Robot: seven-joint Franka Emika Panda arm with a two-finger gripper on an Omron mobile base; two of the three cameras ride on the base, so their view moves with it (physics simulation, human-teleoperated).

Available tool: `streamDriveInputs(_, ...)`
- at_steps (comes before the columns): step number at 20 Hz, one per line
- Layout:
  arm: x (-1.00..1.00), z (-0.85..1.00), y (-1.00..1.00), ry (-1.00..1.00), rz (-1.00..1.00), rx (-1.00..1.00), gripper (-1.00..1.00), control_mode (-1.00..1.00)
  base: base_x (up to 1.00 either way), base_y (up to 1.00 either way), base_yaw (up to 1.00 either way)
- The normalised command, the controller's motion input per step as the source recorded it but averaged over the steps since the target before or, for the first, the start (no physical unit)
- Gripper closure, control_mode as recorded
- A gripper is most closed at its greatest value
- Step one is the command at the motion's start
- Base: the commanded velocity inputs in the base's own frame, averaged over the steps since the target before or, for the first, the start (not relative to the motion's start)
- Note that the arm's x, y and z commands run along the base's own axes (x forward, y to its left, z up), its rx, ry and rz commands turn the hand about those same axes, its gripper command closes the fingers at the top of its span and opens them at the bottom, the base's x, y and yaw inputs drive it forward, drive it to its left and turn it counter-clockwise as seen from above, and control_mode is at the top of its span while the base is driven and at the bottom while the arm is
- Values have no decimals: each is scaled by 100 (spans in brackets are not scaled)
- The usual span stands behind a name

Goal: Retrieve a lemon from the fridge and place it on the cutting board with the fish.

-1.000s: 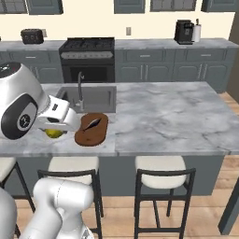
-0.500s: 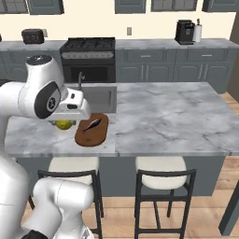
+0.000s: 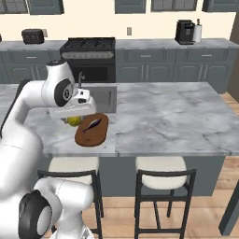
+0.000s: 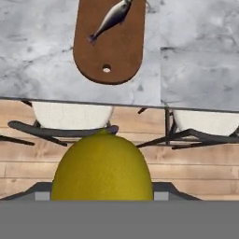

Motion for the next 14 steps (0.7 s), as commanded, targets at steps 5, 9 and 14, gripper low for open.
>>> streamDriveInputs(5, 100, -68, 1, 11, 7, -3, 100, -100, 0, 0, 0)
streamDriveInputs(9, 100, -54, 0, 20, 7, 0, 100, -100, 0, 0, 0)
streamDriveInputs(14, 98, -37, 11, 7, 7, 0, 100, -100, 0, 0, 0)
